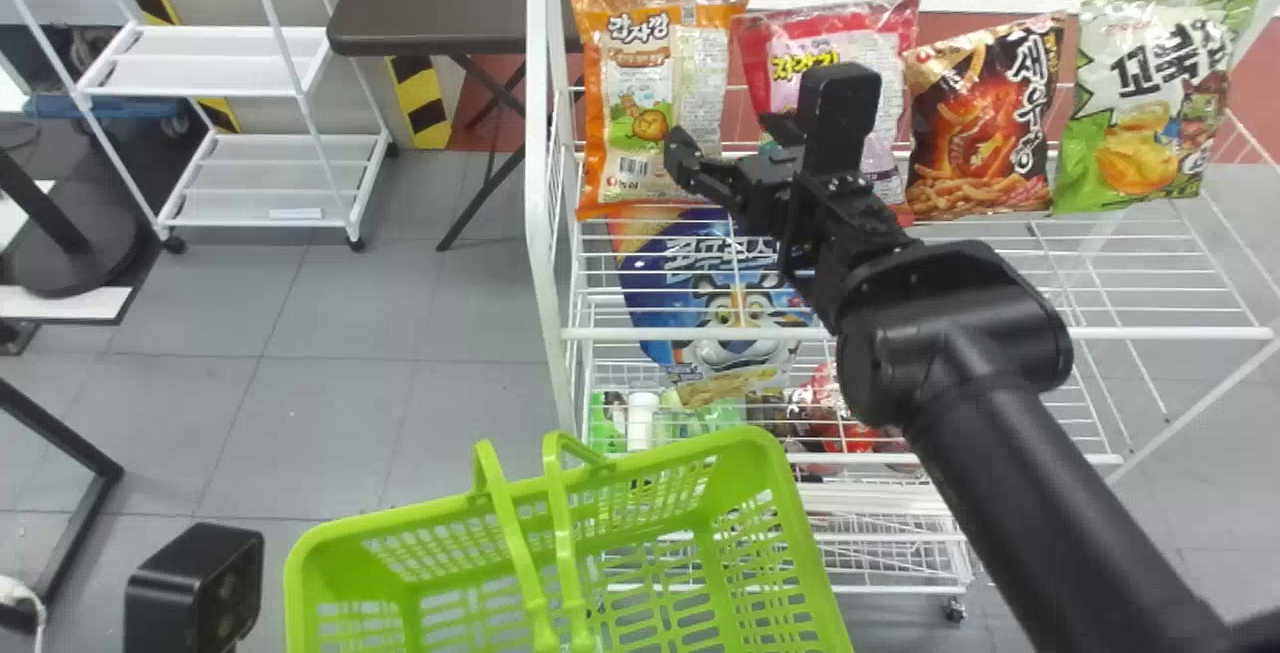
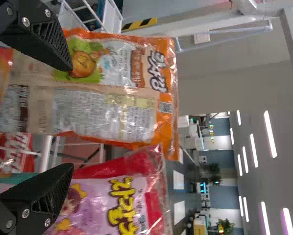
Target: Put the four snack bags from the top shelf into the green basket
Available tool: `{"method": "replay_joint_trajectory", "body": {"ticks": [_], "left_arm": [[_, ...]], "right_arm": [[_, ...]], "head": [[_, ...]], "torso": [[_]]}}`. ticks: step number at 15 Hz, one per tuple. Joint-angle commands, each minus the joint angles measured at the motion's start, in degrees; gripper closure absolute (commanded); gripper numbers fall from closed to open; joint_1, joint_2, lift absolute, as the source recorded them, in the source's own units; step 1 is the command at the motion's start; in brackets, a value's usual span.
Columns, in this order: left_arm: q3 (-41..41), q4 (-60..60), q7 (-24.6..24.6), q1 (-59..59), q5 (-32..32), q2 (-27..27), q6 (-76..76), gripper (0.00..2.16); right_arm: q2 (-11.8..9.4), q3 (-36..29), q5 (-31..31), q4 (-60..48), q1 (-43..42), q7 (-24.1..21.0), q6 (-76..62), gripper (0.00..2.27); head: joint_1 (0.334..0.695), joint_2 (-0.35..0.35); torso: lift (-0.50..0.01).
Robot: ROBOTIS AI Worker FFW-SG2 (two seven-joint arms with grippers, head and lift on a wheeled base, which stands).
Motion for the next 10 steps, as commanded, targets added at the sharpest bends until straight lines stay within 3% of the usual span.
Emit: {"method": "replay_joint_trajectory", "body": {"ticks": [1,3,4,5,6,7,8,10], "left_arm": [[0.43,0.59,-0.66,0.18,0.00,-0.10,-1.15,2.15],[0.43,1.03,-0.66,0.45,0.00,-0.10,-2.03,2.15],[0.52,1.21,-0.66,0.45,0.00,-0.10,-2.56,2.15],[0.52,1.38,-0.66,0.53,-0.09,-0.10,-2.91,2.15],[0.52,1.38,-0.66,0.53,-0.09,-0.10,-2.91,2.15],[0.52,1.38,-0.66,0.53,-0.09,-0.10,-2.91,2.15],[0.52,1.38,-0.66,0.53,-0.09,-0.10,-2.91,2.15],[0.61,1.38,-0.66,0.53,-0.09,-0.10,-2.91,2.15]], "right_arm": [[0.05,1.85,-0.64,10.21,-6.11,0.48,-4.30,0.14],[0.05,1.94,-0.81,16.63,-9.63,4.00,-5.53,0.23],[0.05,1.94,-0.99,17.68,-10.42,6.19,-5.36,0.42],[0.05,1.94,-1.34,18.56,-11.12,9.09,-5.00,0.72],[0.05,1.76,-1.43,18.65,-11.30,10.76,-4.65,1.21],[0.05,1.76,-1.96,18.65,-11.30,10.85,-4.48,1.71],[0.05,1.41,-2.57,18.56,-11.21,10.85,-4.12,2.05],[0.05,1.59,-2.57,17.94,-10.68,11.03,-4.12,2.23]], "head": [[0.695,0.031],[0.695,0.038],[0.695,0.037],[0.695,0.038],[0.695,0.043],[0.695,0.054],[0.695,0.057],[0.695,0.056]], "torso": [[-0.003],[-0.003],[-0.003],[-0.003],[-0.003],[-0.003],[-0.003],[-0.003]]}}
